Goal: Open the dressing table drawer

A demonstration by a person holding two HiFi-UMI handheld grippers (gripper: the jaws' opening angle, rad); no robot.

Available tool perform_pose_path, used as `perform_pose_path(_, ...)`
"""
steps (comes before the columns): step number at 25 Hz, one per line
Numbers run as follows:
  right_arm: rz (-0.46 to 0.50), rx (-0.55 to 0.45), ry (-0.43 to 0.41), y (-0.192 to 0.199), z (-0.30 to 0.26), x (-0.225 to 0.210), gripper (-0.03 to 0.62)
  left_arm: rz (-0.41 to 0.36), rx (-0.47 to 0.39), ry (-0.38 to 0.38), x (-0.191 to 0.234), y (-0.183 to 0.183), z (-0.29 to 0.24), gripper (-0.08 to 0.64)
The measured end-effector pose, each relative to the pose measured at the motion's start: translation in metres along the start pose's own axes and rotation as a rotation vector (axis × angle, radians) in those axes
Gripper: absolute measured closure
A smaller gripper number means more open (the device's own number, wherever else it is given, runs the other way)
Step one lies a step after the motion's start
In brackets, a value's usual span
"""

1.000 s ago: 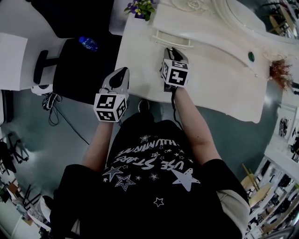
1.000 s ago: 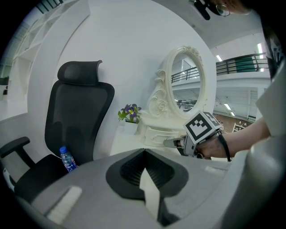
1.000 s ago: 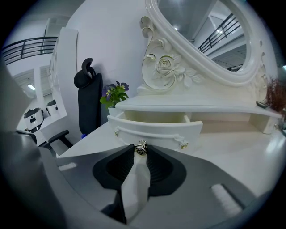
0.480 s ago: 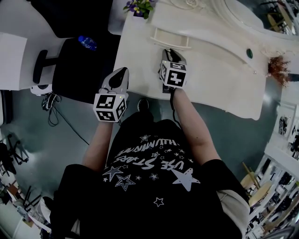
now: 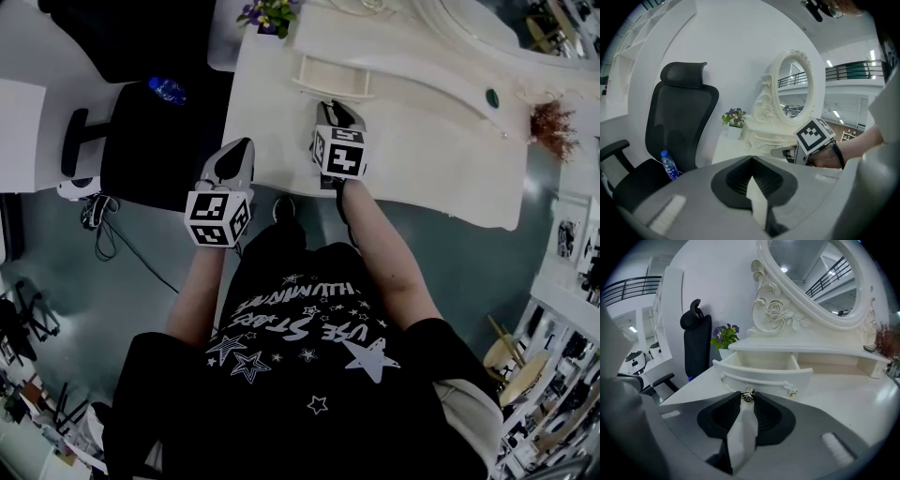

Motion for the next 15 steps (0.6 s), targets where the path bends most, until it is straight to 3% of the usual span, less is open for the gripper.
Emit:
perform_pose_path(5, 0.024, 0.006, 0.005, 0.000, 0.001, 0.001, 0.462, 0.006, 0.001, -0.017, 0.002, 0.001, 0.001, 0.558)
perform_pose_path(8, 0.030, 0.004, -0.021, 0.001, 0.008, 0.002, 0.387, 0.004, -0.001, -0.030, -0.003, 0.000, 0.004, 0.558)
perform_pose_path(15, 0.027, -0.031, -0.062, 0.005, 0.041, -0.021, 0.379, -0.017, -0.013, -0.052, -0.040, -0.001, 0.011, 0.558)
Point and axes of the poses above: the fingertips, and each gripper's own axes: z backward along the fingers, x to its left, y out of its underside, the point moved 5 cm from there along z, backward along the fingers, and after that the axes turned 3 degrees about -z, right-handed, at the moved point
